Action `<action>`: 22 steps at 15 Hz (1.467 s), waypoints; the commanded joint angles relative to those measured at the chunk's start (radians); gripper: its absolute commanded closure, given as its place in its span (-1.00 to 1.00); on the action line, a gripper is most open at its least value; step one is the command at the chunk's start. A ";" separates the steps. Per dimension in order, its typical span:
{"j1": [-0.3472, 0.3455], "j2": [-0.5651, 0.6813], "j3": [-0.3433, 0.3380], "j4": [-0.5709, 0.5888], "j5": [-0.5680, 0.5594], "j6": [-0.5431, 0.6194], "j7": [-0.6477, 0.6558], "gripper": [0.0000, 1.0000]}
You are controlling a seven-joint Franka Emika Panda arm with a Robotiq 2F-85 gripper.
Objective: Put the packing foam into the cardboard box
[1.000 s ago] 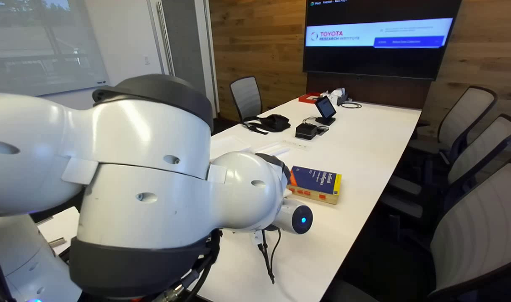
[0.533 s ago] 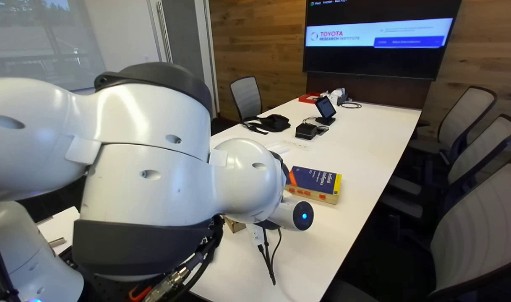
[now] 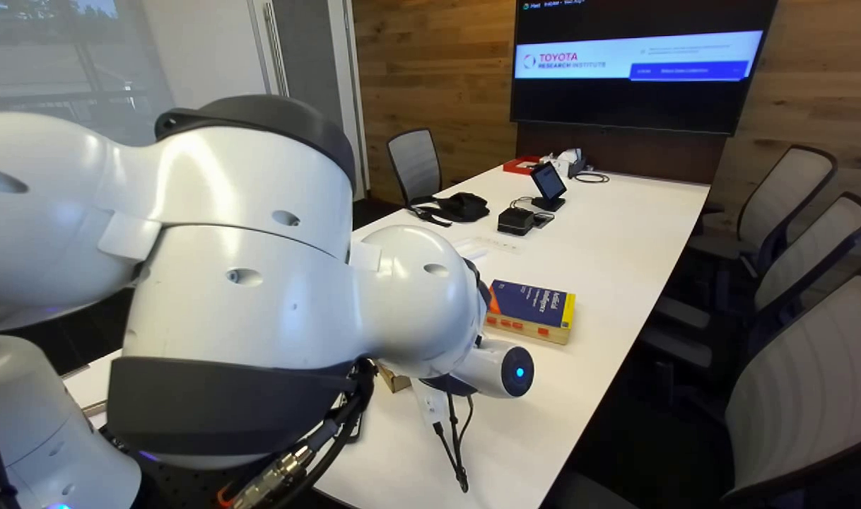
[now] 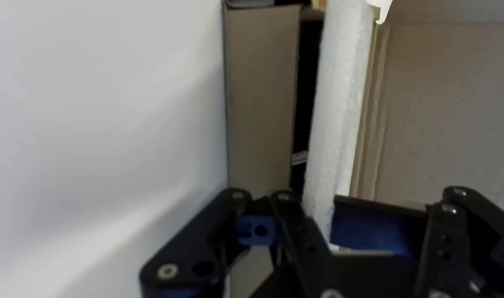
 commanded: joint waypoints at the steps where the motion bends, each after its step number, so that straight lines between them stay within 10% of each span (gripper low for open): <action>1: 0.035 -0.031 -0.023 0.016 0.007 -0.066 0.018 1.00; 22: 0.120 0.019 -0.053 0.123 0.095 -0.131 -0.026 1.00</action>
